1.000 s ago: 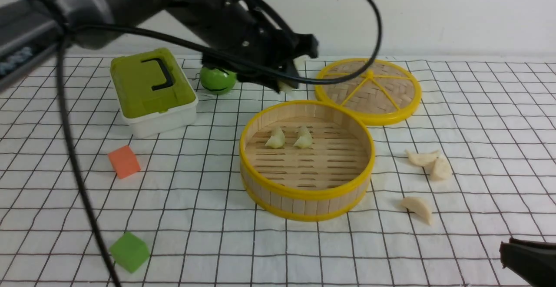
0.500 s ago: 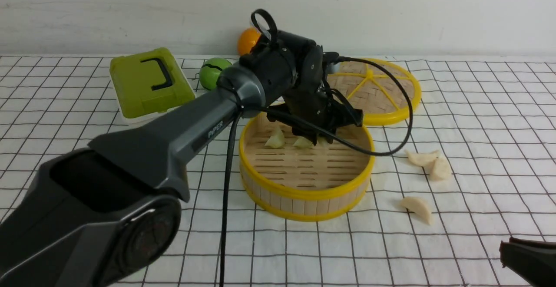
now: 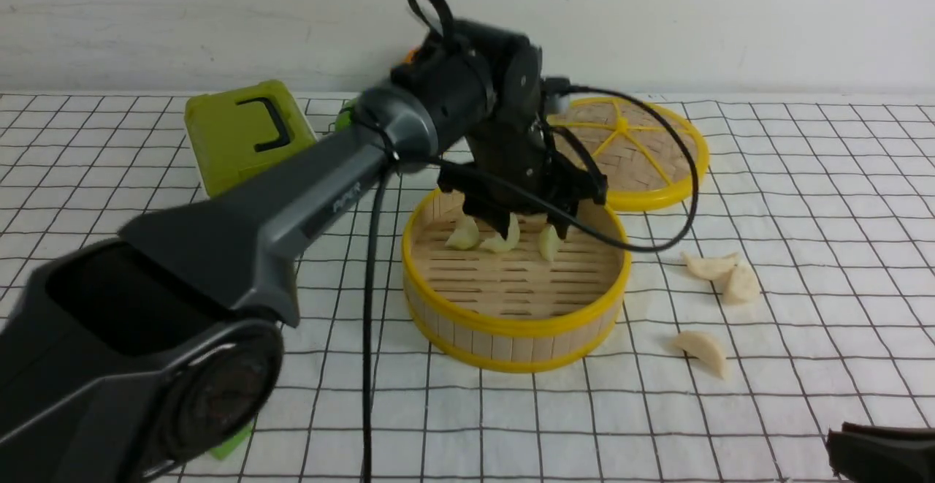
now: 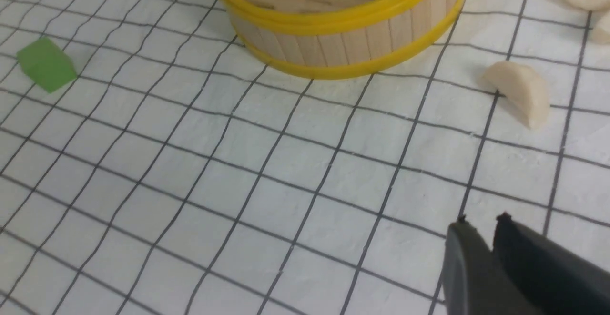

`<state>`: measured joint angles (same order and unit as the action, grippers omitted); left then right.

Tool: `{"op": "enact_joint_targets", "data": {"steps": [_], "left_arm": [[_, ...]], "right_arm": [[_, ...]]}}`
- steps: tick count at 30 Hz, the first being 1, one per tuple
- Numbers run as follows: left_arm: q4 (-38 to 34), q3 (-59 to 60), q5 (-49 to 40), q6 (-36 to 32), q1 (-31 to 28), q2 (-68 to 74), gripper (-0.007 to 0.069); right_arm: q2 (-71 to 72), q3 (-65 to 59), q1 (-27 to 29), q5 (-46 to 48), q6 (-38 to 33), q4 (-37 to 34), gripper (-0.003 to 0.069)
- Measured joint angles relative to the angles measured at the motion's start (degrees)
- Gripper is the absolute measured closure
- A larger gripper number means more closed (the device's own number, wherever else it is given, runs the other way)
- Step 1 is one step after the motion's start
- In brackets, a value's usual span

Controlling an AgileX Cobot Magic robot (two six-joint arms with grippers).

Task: Put the dumplings into the steamer on the table with the white tablecloth.
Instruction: 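Place the dumpling into the bamboo steamer basket with the left gripper, then reach for and grasp a dumpling lying on the table beside the steamer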

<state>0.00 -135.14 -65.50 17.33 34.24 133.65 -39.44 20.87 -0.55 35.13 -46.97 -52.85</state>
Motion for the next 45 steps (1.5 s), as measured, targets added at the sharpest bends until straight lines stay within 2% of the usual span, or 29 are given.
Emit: {"op": "enact_joint_targets", "data": {"steps": [5, 11, 12, 14, 18, 19, 21, 25, 28, 30, 34, 39, 40, 42, 44, 45], "left_arm": [[2.4, 0.0, -5.1, -5.3, 0.0, -11.6, 0.0217], [3.4, 0.5, -5.5, -7.1, 0.0, -32.7, 0.0526], [3.4, 0.5, -5.5, -7.1, 0.0, -33.4, 0.0536], [3.5, 3.9, -5.6, -7.2, 0.0, -40.8, 0.0628], [4.0, 18.4, -5.6, -7.2, 0.0, -56.6, 0.0637], [4.0, 18.4, -5.6, -7.1, 0.0, -57.4, 0.0637], [5.6, 33.2, -3.6, -4.3, 0.0, -69.6, 0.0637], [10.4, 56.7, 7.1, 4.9, 0.0, -86.8, 0.0637], [11.6, 67.6, 12.4, 9.4, 0.0, -96.6, 0.0637], [11.7, 79.0, 13.5, 11.3, 0.0, -104.6, 0.0637], [11.7, 88.9, 8.4, 11.8, 0.0, -110.1, 0.0637], [14.8, 93.0, 4.1, 10.5, 0.0, -111.5, 0.0637], [16.3, 93.7, 3.9, 9.9, 0.0, -111.6, 0.0637], [21.8, 96.6, 5.1, 8.3, 0.0, -111.7, 0.0637], [26.1, 98.9, 7.1, 8.3, 0.0, -111.7, 0.0637], [28.1, 100.3, 8.4, 8.6, 0.0, -111.7, 0.0637]], "right_arm": [[-3.0, 4.0, 0.0, 5.1, 0.0, 1.5, 0.0575], [-19.4, 18.6, 0.0, 13.3, 2.8, 6.5, 0.0568], [-20.6, 19.0, 0.0, 13.3, 2.9, 6.8, 0.0566], [-26.3, 23.3, 0.0, 13.2, 4.4, 9.7, 0.0561], [-37.9, 31.3, 0.0, 12.1, 8.0, 16.2, 0.0524], [-38.5, 31.3, -0.1, 12.1, 8.1, 16.5, 0.052], [-44.8, 36.4, -0.9, 11.6, 9.6, 21.5, 0.0449], [-52.0, 41.7, -4.8, 9.3, 10.4, 28.9, 0.0304], [-54.9, 43.5, -7.3, 7.0, 10.5, 31.5, 0.0257], [-59.1, 45.8, -9.5, 3.7, 10.7, 34.5, 0.0234], [-66.2, 49.5, -9.9, 3.4, 12.5, 38.8, 0.023], [-71.2, 51.2, -9.8, 4.9, 14.9, 39.6, 0.0251], [-71.8, 51.2, -9.8, 5.0, 15.3, 39.5, 0.0267], [-72.4, 51.7, -9.8, 4.9, 16.8, 39.6, 0.0368], [-72.4, 51.8, -9.8, 5.2, 18.7, 39.6, 0.043], [-72.2, 52.0, -9.8, 5.7, 19.6, 39.6, 0.0428]]}}
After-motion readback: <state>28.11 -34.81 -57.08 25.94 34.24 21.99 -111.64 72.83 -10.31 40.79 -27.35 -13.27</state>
